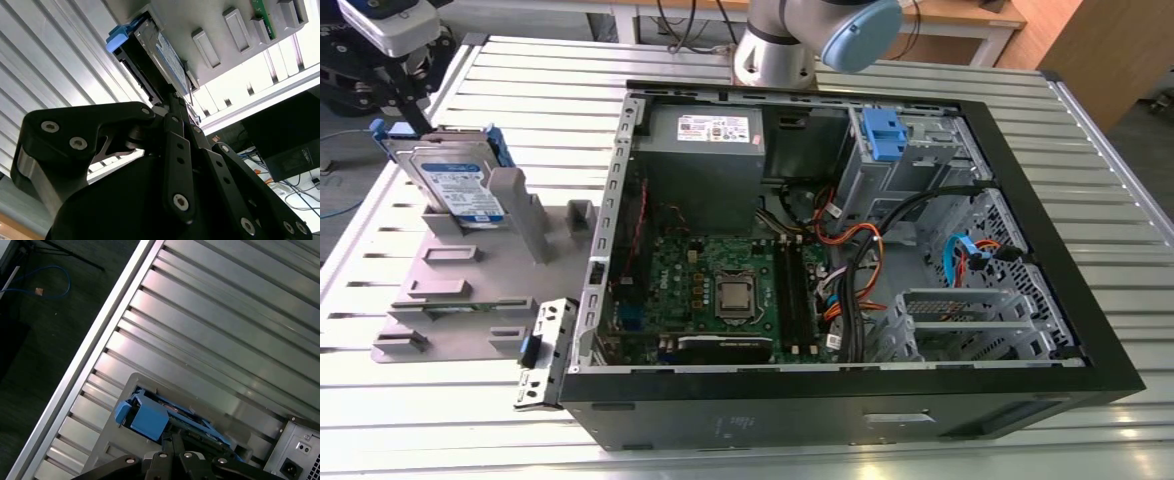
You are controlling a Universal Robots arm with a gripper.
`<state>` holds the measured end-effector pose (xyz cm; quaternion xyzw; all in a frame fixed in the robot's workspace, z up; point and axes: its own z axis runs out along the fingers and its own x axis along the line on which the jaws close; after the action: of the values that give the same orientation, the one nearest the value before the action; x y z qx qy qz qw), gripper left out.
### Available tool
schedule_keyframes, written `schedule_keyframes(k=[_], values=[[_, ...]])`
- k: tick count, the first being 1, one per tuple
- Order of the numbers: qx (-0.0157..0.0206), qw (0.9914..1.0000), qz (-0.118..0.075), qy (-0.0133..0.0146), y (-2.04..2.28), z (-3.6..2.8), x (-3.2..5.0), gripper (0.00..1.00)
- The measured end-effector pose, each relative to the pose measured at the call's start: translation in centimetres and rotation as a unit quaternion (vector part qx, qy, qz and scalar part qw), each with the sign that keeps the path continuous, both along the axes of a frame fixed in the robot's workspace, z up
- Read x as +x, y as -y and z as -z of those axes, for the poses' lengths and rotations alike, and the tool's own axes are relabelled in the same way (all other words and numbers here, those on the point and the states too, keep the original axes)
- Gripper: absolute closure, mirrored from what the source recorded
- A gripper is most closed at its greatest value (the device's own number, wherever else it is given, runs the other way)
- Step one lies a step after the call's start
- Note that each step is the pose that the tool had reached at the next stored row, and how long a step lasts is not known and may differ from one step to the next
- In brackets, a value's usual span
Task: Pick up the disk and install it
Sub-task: 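Pick up the disk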
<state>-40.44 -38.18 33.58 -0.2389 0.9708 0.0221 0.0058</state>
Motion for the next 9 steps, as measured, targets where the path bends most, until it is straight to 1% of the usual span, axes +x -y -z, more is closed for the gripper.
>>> schedule_keyframes(k=[5,9], values=[[0.0,1.0,-0.001,0.0,0.0,0.0,0.0,0.89],[0.0,0.99988,-0.016,0.0,0.0,0.0,0.0,0.89]])
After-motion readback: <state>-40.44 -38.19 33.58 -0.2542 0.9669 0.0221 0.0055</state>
